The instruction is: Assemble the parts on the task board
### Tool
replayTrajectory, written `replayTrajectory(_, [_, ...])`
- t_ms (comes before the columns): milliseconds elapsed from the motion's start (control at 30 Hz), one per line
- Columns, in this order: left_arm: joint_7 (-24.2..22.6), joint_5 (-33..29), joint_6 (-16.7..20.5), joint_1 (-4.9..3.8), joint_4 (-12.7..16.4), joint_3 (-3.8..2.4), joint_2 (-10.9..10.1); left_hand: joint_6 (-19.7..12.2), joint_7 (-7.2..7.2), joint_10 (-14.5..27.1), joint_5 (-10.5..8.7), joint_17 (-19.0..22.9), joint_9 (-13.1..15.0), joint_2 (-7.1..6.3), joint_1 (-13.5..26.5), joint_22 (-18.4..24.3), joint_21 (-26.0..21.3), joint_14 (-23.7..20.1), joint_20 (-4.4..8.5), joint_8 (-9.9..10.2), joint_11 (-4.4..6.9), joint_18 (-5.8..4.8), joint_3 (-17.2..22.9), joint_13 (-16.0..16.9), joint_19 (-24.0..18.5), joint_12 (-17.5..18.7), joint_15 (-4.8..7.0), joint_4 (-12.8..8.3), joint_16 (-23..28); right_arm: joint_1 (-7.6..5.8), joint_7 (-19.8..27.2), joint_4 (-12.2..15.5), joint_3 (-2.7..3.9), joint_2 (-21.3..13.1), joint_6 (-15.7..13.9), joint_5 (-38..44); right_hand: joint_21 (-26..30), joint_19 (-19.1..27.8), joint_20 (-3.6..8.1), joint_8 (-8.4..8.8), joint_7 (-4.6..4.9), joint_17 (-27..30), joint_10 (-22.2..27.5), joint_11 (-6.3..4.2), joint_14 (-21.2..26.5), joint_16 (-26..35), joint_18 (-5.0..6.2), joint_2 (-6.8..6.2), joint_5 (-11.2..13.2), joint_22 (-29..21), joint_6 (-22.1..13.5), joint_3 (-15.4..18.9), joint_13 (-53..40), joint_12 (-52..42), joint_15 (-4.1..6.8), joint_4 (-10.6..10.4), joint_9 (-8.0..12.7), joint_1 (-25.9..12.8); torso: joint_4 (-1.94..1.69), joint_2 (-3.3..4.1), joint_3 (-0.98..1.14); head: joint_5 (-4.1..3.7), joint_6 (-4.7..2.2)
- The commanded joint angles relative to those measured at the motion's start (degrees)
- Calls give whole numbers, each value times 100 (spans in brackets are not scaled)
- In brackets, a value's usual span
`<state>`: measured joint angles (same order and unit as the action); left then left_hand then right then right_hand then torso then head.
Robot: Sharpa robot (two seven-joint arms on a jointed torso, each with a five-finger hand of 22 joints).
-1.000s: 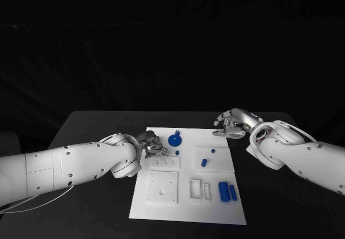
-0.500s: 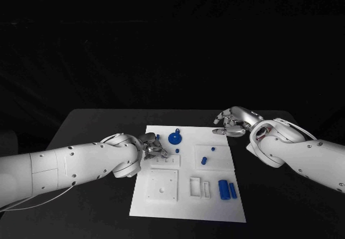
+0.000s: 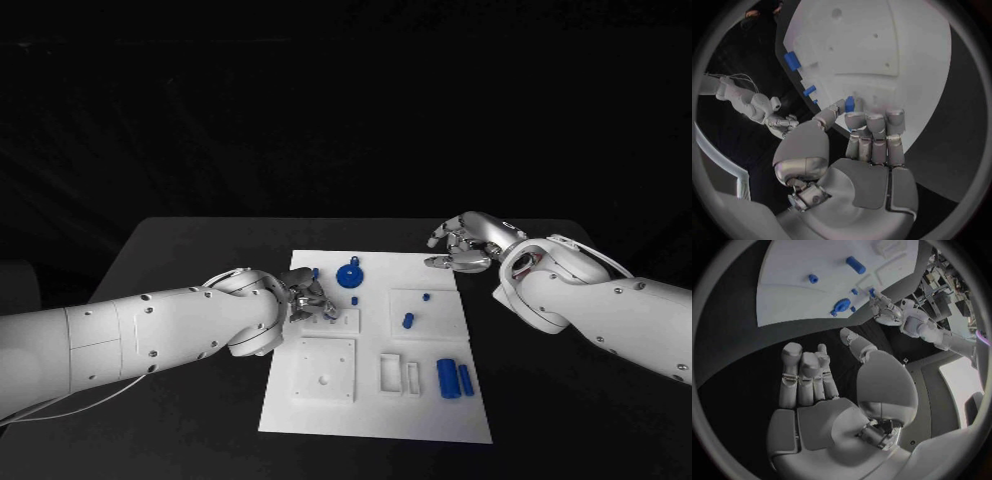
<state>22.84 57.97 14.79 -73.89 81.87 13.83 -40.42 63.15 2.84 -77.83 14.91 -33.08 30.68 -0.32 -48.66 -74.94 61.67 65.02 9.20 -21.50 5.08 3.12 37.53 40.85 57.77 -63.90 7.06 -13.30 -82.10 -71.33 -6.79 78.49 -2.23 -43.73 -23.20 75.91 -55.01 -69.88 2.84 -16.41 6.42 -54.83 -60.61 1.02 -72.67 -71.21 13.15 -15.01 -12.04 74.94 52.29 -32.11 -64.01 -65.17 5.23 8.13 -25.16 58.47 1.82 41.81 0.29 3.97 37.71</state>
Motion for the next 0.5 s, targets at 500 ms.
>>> replayTrajectory(500, [11, 133, -264, 8, -21, -4, 20, 787, -378, -159, -46, 12, 3, 56, 64, -71, 36, 578, 664, -181, 228, 82, 42, 8, 40, -14, 600, 9, -47, 2, 27, 6, 1, 8, 92, 11, 21, -24, 33, -44, 116, -8, 39, 7, -10, 38, 185, 16, -50, 66, -78, 6, 14, -38, -2, -26, -11, 7, -2, -7, 0, 2, 27])
